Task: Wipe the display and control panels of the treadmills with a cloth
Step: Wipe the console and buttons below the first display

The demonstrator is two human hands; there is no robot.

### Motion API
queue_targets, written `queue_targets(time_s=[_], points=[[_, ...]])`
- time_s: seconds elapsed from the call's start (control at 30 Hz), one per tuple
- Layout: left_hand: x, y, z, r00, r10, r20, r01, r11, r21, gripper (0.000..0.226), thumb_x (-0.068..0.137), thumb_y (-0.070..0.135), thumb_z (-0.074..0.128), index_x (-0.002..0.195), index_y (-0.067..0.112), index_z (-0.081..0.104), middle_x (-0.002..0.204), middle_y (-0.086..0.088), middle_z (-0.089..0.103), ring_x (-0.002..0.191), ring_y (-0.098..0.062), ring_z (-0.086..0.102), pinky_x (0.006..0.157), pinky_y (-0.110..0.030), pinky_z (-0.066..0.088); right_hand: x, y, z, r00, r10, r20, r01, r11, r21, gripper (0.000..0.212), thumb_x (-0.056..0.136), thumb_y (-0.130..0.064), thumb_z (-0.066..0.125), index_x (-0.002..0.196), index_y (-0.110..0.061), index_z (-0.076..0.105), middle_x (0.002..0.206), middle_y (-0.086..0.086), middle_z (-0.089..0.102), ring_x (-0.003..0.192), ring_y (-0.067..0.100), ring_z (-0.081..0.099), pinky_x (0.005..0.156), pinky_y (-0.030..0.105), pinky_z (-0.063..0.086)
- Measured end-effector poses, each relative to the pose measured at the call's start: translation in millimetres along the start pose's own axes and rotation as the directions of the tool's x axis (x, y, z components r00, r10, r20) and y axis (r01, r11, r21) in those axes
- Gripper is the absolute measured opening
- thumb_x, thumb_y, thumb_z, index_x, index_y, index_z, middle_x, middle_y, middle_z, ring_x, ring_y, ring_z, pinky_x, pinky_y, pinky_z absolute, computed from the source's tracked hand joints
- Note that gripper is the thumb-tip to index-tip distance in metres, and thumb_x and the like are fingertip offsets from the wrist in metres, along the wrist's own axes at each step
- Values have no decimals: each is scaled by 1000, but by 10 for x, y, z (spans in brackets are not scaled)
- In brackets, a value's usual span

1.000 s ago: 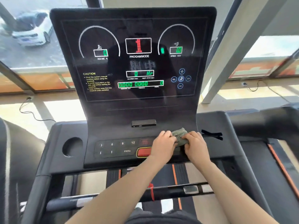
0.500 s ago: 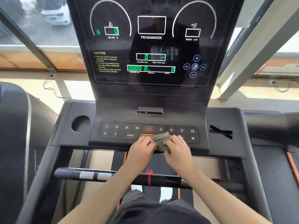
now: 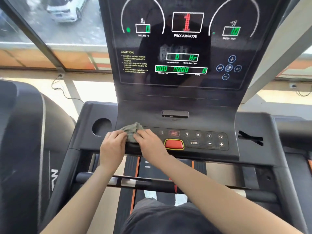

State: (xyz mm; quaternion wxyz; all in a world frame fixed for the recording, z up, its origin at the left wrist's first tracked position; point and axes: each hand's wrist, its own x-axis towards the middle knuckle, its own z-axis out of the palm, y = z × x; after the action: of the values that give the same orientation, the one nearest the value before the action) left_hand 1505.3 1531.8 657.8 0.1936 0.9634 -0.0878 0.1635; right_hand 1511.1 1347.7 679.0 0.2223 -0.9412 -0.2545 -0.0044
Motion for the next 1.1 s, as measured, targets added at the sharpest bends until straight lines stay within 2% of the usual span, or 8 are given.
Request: queue_targets(time_s=[0.13, 0.3, 0.43, 0.67, 0.83, 1.0, 1.1], points=[[26, -92, -12, 1000, -8, 10, 8, 1000, 4, 15, 93, 4, 69, 106, 3, 76, 110, -9, 73, 97, -30, 61, 88, -36, 52, 44, -114, 39, 1000, 8, -3, -8, 1000, -1, 42, 70, 4, 69, 110, -6, 64, 114, 13, 63, 100, 32, 54, 86, 41, 51], [-122, 168, 75, 993, 121, 10, -120, 989, -86, 19, 93, 13, 61, 102, 6, 76, 107, -3, 73, 95, -26, 61, 89, -30, 50, -321, 36, 16, 997, 26, -67, -28, 999, -39, 34, 66, 2, 73, 97, -10, 67, 96, 5, 64, 86, 26, 54, 77, 32, 50], [-237, 493, 204, 981, 189, 41, -179, 968, -176, 19, 90, 13, 65, 104, 7, 76, 107, -2, 72, 97, -25, 62, 93, -31, 51, -671, 253, -12, 993, 34, -112, -42, 996, -73, 35, 62, 5, 74, 95, -8, 69, 92, 5, 63, 81, 24, 51, 79, 28, 44], [-199, 747, 369, 945, 313, 95, -287, 933, -218, 23, 96, 16, 64, 116, 9, 74, 120, -8, 69, 110, -27, 63, 101, -34, 49, -915, 437, -37, 970, 125, -209, -138, 989, -48, 24, 71, 8, 65, 89, -8, 68, 90, 6, 61, 81, 26, 52, 76, 34, 48], [-126, 481, 259, 973, 221, 67, -215, 972, -91, 26, 97, 18, 60, 117, 9, 74, 126, -9, 69, 112, -29, 62, 98, -40, 52, -610, 252, -13, 981, 82, -175, -89, 996, -32, 29, 73, 4, 68, 100, -7, 66, 102, 7, 63, 86, 24, 51, 87, 28, 44], [-45, 179, 103, 994, 99, 44, -101, 994, 41, 30, 97, 19, 56, 119, 10, 73, 126, -10, 69, 113, -30, 62, 98, -39, 49, -214, 98, 95, 998, 26, -51, -27, 999, -20, 52, 73, 3, 71, 124, -4, 61, 128, 15, 59, 105, 31, 53, 100, 38, 47], [-65, 206, 113, 997, 67, 27, -68, 996, 53, 28, 96, 17, 56, 116, 9, 73, 124, -10, 70, 112, -30, 62, 98, -39, 49, -188, 98, 99, 1000, 15, -27, -16, 999, -33, 55, 73, 1, 75, 126, -6, 62, 129, 14, 59, 110, 30, 54, 103, 38, 46]])
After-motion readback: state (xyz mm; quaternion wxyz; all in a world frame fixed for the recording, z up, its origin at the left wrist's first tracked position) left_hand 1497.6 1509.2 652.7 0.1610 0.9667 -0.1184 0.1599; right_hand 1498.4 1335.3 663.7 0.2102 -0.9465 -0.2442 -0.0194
